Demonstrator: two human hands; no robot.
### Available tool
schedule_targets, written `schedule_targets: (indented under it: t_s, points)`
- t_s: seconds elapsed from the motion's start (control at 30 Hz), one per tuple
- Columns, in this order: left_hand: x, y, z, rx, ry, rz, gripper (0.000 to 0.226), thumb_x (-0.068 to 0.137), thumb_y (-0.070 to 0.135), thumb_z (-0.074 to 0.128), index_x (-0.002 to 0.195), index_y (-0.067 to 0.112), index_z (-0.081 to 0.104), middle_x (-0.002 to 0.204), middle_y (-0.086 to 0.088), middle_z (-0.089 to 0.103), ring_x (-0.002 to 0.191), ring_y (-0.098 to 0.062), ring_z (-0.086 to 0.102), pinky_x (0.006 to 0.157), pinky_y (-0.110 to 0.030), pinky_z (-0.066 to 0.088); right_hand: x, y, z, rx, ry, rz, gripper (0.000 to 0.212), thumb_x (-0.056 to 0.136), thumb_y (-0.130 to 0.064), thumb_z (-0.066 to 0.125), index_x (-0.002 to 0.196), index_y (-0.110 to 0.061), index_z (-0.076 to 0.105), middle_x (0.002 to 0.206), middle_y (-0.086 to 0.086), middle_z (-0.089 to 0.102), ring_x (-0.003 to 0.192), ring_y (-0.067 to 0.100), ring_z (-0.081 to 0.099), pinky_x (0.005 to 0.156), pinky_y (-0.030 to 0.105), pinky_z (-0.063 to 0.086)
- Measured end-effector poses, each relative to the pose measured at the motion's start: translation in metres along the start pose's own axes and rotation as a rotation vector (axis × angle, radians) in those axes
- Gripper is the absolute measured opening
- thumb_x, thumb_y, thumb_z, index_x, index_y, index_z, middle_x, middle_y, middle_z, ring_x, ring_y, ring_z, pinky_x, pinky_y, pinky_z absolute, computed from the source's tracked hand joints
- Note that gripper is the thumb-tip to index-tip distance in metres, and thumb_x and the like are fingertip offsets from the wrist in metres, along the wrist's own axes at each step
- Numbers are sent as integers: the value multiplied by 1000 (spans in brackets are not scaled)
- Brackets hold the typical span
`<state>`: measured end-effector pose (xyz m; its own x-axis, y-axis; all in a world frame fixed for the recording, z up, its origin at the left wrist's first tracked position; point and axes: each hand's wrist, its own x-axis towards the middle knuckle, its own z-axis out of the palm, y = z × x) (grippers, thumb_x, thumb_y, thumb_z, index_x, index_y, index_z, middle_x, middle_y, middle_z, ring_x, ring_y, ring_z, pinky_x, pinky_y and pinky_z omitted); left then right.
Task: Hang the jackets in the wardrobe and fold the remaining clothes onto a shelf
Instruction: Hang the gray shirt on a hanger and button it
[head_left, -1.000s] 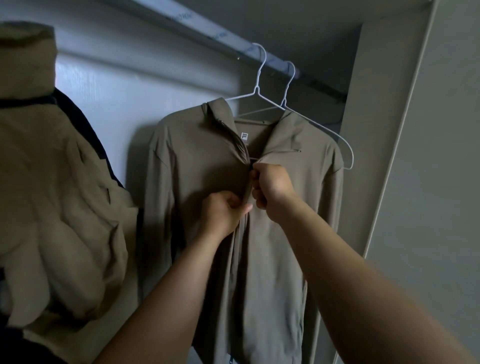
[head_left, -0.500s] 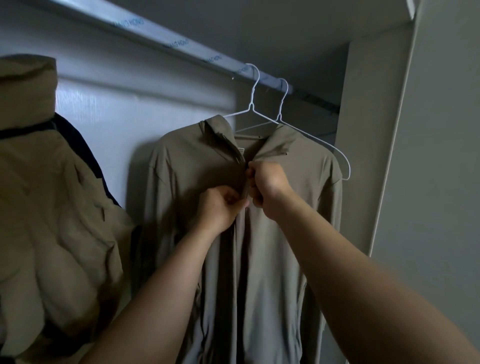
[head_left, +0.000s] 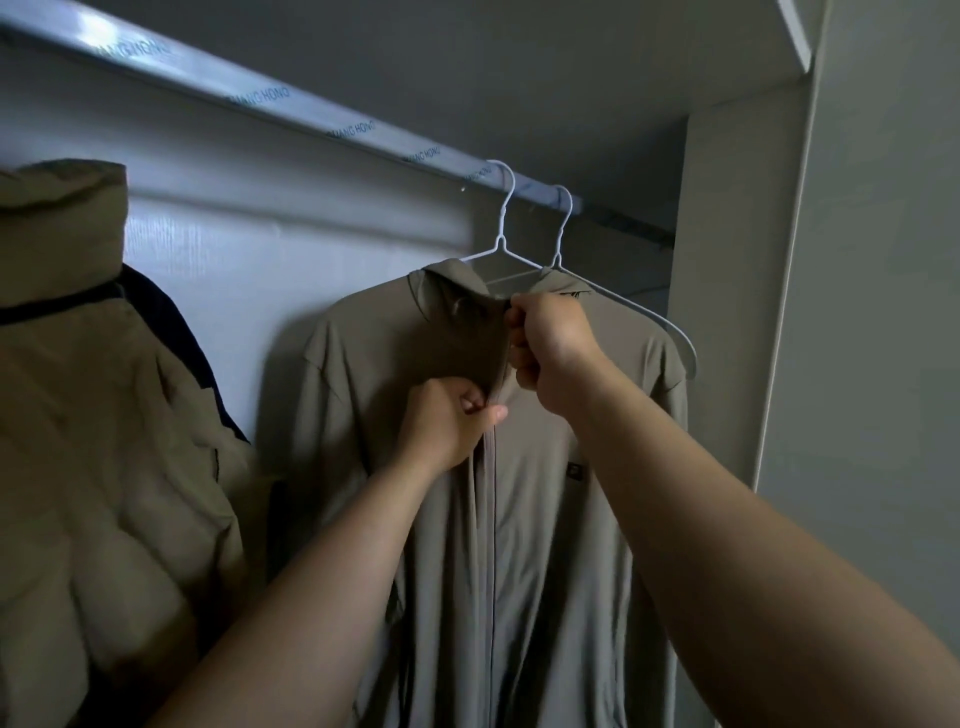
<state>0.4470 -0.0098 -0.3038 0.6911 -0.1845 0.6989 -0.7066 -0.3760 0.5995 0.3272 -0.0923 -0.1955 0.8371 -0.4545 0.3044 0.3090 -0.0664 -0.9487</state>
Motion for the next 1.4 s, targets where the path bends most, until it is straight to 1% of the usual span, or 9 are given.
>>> schedule_targets:
  t_s: [0.37,0.5,0.6,0.67,0.9,1.03,1.13,1.3,1.4]
  points:
    - [14,7,-31,180,-160,28,37,69,44,89,59,24,59,57,13,59,54,1,53,48,-13,34,18,-7,-2,-450,-105,-293,30,100,-27,47,71,-22,56,58,-10,50,44,0,44,44,17,35]
    - [35,22,-59,-67,-250,-51,23,70,17,91,76,25,71,76,7,72,75,-10,67,65,-18,48,29,-10,-16,-611,-50,-300,56,105,-44,39,63,-16,63,44,-9,57,32,2,44,36,16,30]
    - [57,30,-76,-110,-36,-142,24,77,1,71,78,25,71,84,1,75,89,-20,71,79,-27,55,43,-14,-35,-746,174,-267,63,99,-56,38,82,-8,74,81,7,75,72,24,69,65,25,55]
    - [71,34,-84,-45,123,-150,21,84,6,61,81,24,72,94,-2,76,97,-23,69,90,-34,56,54,-15,-47,-854,370,-243,51,92,-49,43,102,-7,71,105,15,71,97,37,66,85,38,53]
    - [105,36,-92,269,129,-88,37,99,24,50,66,10,58,76,-11,63,92,-38,63,72,-35,47,85,-21,-53,-1085,446,-136,35,91,-37,46,106,-13,66,113,14,67,103,37,63,82,39,50]
    - [128,40,-92,381,158,-116,46,101,45,43,86,8,65,100,-16,68,102,-38,60,82,-39,50,98,-31,-57,-1174,501,-155,40,95,-48,43,106,-17,65,112,12,65,104,36,62,80,39,47]
    - [144,44,-93,458,121,-215,68,97,64,37,119,6,65,125,-19,62,117,-39,55,97,-43,48,104,-44,-61,-1268,390,-113,46,100,-50,36,98,-11,60,98,10,63,99,35,65,81,38,52]
    - [167,50,-106,431,-29,-276,90,83,83,44,134,11,59,143,-13,56,129,-35,54,102,-39,47,109,-62,-51,-1253,111,81,56,109,-46,22,77,-10,50,72,11,57,58,22,54,48,26,41]
    - [173,60,-109,266,-292,-279,62,92,67,54,126,16,66,118,-7,71,106,-23,68,84,-28,54,114,-64,-48,-1190,52,153,45,107,-46,35,84,-10,51,80,11,54,65,25,51,54,29,43]
